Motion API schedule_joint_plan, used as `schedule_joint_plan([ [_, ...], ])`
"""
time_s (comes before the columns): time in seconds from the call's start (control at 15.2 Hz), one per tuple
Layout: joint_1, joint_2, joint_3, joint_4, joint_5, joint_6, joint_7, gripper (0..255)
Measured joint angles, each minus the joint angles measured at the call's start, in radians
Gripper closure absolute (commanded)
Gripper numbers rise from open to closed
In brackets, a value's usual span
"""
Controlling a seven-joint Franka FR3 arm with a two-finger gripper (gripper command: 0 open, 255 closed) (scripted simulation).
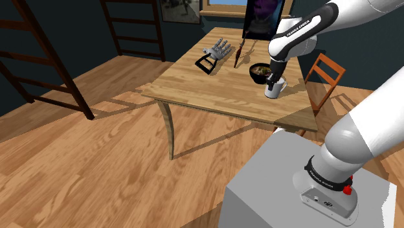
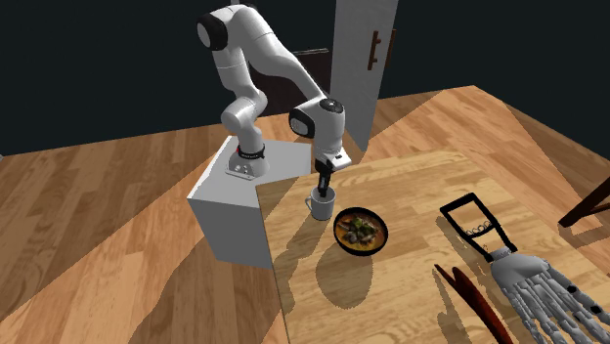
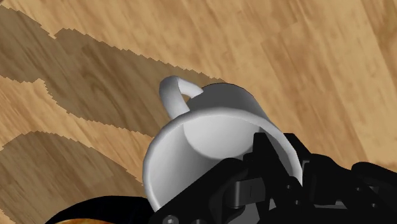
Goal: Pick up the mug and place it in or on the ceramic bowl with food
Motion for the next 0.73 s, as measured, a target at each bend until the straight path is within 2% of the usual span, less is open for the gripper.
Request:
schedule_joint_plan([
  [0.4,0.0,0.0,0.0,0.0,0.0,0.0,0.0,255],
  [0.73,-0.001,-0.037,0.006,0.024,-0.008,-0.059,0.006,255],
])
